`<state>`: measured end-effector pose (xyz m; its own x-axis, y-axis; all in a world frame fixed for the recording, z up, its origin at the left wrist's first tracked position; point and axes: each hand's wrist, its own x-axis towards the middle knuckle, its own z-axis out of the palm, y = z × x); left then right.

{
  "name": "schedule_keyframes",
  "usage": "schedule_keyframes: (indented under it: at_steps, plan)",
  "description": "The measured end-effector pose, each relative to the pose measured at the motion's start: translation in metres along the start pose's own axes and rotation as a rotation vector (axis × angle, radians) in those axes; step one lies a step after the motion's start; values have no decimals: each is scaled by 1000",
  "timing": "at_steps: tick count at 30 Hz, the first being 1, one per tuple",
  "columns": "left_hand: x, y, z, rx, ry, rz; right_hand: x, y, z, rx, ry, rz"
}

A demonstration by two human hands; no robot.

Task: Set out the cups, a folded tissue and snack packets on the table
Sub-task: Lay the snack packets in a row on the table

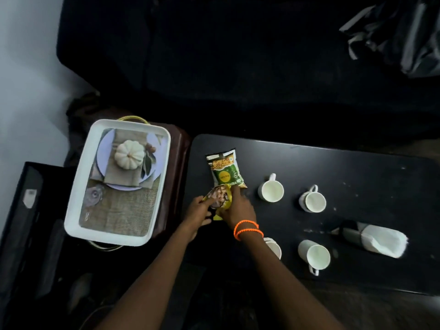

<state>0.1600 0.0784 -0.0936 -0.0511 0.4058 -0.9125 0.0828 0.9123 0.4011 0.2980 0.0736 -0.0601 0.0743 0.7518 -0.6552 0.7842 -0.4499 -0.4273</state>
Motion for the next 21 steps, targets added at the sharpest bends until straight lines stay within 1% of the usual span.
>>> schedule_keyframes:
  at_steps: [2,3,5,6,9,10,11,12,14,16,18,21]
  plan:
    - [3,-6,2,-88,28,16,2,7,3,168,37,71]
    - [3,-9,1,-106,45,28,3,11,2,255,30,122]
    - [-2,-15,-6,-136,52,23,2,18,-3,408,-73,209]
    - [-5,-19,-9,-167,20,6,1,20,-6,528,-165,226]
    - [-13,-24,-21,-332,-166,16,-8,27,-12,1029,-433,190]
    - [-16,-23,-25,-378,-221,44,-10,28,-16,1149,-488,175]
    - [-20,-21,-27,-400,-272,76,-11,29,-20,1226,-509,160]
    - [-23,-16,-29,-396,-316,110,-10,29,-24,1269,-490,147]
    - [-29,-3,-28,-345,-367,191,-5,29,-35,1297,-369,136]
    - [-30,13,-23,-292,-372,279,2,28,-48,1305,-254,125]
    - [-27,34,-11,-245,-324,360,11,27,-66,1320,-181,103]
    - [-21,66,16,-218,-167,465,25,32,-97,1406,-44,85]
